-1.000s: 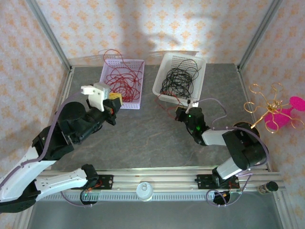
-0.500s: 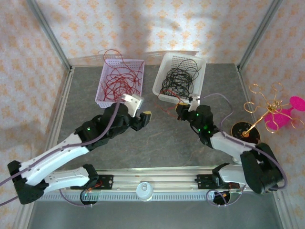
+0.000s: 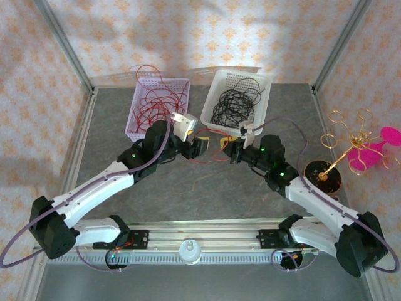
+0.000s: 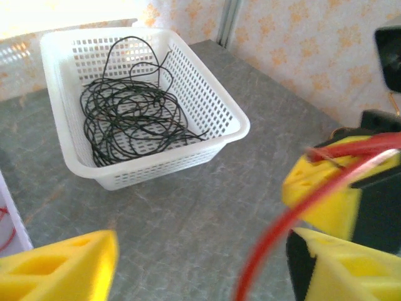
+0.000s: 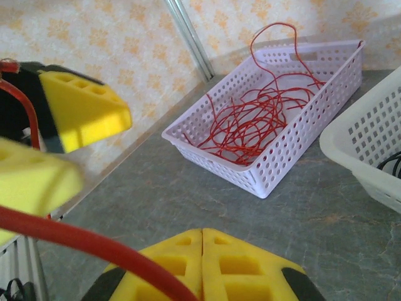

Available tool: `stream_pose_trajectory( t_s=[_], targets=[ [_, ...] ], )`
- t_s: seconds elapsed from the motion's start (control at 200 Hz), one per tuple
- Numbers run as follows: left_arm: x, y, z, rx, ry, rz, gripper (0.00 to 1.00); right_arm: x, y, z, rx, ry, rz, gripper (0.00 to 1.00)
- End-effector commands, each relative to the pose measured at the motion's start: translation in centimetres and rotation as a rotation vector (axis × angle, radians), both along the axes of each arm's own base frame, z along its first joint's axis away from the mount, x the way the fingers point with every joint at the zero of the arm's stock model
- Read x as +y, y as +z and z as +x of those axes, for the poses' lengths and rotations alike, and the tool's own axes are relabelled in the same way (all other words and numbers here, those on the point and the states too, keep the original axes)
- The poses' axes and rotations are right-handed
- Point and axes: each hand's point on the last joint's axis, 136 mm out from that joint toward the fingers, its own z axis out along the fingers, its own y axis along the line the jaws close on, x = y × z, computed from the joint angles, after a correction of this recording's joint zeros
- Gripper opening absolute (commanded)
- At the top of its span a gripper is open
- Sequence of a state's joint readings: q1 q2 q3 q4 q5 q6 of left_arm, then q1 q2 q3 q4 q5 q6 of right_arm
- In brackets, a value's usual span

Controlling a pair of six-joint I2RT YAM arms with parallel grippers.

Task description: Untangle the cables

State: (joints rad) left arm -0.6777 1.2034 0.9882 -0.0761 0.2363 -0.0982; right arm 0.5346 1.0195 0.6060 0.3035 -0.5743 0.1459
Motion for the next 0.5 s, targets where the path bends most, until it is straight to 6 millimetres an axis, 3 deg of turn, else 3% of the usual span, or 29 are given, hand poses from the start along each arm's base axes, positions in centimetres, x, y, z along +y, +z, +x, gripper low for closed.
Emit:
stream_pose_trajectory(
  t_s=[0.0,0.08,0.175,0.295,0.405,0.495],
  targets=[
    [-0.2,1.3,-0.1,-0.056,-0.027,-0.033,0.49,0.0,2.2,-0.8,-0.046,0.026,-0.007,0.00],
    [0.2,1.4,-0.4,-0.072,-0.022,-0.041,0.34,0.0,2.8,-1.0,-0.058,0.028,-0.005,0.00],
    [0.4,1.3,-0.6,-0.083,-0.021,-0.045,0.31,0.2,3.7,-1.4,-0.072,0.049,0.008,0.00],
    [0.6,1.3,-0.5,-0.085,-0.008,-0.046,0.00,-0.1,4.6,-1.3,-0.088,0.032,0.014,0.00],
    [1.9,2.1,-0.3,-0.099,0.063,-0.059,0.00,-1.3,4.7,-0.5,-0.104,-0.054,-0.022,0.00],
    [2.9,2.8,-0.8,-0.110,0.091,-0.069,0.00,-4.0,4.5,1.7,-0.105,-0.254,-0.081,0.00]
  ],
)
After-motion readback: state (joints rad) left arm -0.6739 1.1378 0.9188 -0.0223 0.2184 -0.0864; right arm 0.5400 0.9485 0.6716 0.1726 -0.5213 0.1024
